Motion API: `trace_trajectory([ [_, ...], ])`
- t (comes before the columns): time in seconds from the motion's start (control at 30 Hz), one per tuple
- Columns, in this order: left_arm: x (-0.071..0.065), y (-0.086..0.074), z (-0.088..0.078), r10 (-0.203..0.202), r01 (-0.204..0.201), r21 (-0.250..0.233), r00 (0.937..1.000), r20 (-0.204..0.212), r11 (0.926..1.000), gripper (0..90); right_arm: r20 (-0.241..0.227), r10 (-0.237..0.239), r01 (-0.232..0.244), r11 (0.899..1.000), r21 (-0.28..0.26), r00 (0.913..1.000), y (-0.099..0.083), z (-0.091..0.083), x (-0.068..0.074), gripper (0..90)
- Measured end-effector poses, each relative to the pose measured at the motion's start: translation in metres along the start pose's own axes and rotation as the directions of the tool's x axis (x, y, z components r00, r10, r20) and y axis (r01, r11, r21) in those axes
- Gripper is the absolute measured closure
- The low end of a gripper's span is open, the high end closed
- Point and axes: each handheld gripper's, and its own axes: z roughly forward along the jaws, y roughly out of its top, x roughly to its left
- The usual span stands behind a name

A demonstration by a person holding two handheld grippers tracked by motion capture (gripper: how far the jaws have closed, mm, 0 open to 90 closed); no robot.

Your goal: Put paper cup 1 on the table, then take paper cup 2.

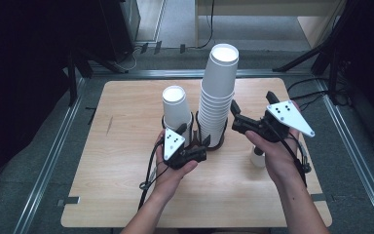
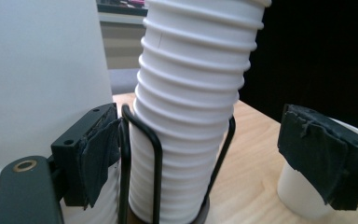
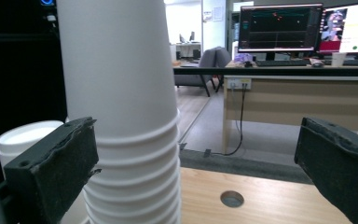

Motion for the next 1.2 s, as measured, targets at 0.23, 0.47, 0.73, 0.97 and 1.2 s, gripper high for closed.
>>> trace_trajectory([
  [0.23, -0.008, 0.012, 0.018, 0.028, -0.028, 0.012, 0.9993, -0.023, 0.9995, 13.2, -0.032, 0.007, -0.007, 1.0, 0.001, 0.9995, 0.014, 0.017, 0.008, 0.0],
  [0.47, -0.015, 0.023, 0.034, 0.056, -0.055, 0.011, 0.9966, -0.06, 0.9984, 13.2, -0.074, 0.022, -0.021, 1.0, 0.012, 0.9971, 0.024, 0.034, 0.013, 0.0],
  [0.73, -0.019, 0.03, 0.049, 0.079, -0.078, 0.007, 0.9902, -0.115, 0.9969, 12.6, -0.119, -0.013, 0.018, 0.999, 0.038, 0.9929, 0.025, 0.049, 0.023, 0.0],
  [0.97, -0.023, 0.033, 0.053, 0.07, -0.073, -0.024, 0.9916, -0.109, 0.9971, 12.6, -0.148, -0.008, 0.016, 0.999, 0.051, 0.989, 0.031, 0.061, 0.03, 0.0],
  [1.2, -0.022, 0.036, 0.056, 0.058, -0.061, -0.029, 0.9928, -0.105, 0.9977, 10.3, -0.15, 0.017, -0.005, 0.997, 0.081, 0.9885, 0.029, 0.07, 0.03, 1.1],
])
